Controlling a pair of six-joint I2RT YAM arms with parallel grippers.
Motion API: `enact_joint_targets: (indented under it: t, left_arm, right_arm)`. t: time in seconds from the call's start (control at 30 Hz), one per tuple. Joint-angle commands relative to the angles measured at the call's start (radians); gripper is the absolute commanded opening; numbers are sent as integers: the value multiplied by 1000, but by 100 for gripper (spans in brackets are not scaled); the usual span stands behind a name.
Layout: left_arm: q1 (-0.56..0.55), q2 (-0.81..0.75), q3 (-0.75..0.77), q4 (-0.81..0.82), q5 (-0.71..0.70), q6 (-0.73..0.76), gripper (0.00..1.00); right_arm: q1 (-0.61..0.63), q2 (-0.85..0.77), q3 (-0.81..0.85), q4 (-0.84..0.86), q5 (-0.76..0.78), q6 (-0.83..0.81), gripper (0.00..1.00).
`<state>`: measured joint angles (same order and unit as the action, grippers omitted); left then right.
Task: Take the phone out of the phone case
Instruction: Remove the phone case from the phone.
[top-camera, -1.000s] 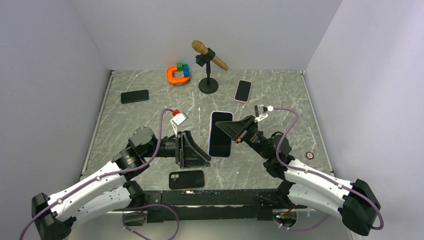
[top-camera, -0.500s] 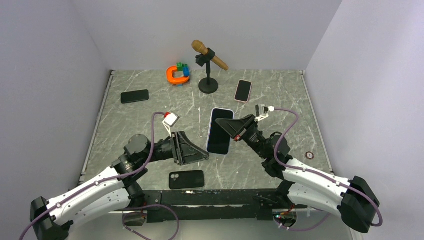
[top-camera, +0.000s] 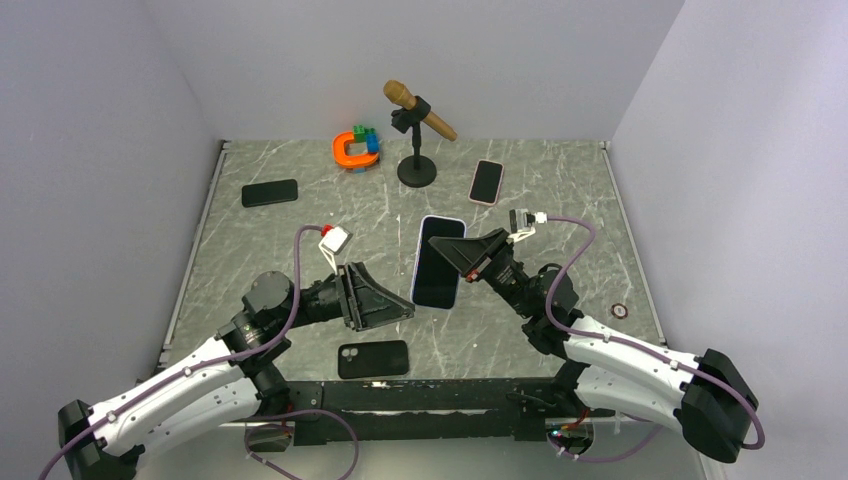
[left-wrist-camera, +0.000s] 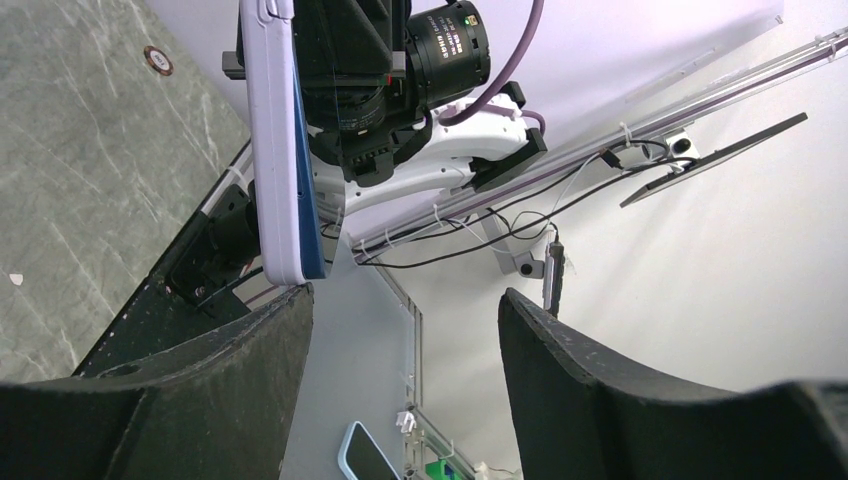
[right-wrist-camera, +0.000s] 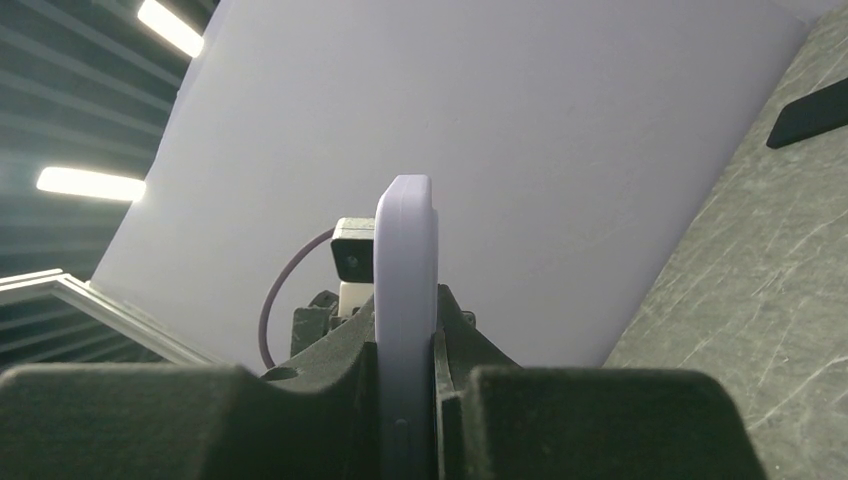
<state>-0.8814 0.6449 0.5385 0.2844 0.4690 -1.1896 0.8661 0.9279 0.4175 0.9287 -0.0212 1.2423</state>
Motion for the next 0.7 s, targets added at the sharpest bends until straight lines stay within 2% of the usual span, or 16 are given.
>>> enact_joint_targets:
  t: [0.0,0.17,0.53,0.67]
  left_arm:
    - [8,-1,24,134,-85,22,72]
    - [9,-20,12,132,-117,18,75]
    - [8,-19,42,-2,-272,21,74]
    - [13,-19,31,21,-305,15,74]
  right_arm:
    - [36,-6,43,46,-55,0,0]
    - [63,10,63,27,-45,-30,0]
    - [164,56,105,27,-31,-114,0]
    - [190,62,86,52,-25,-100,0]
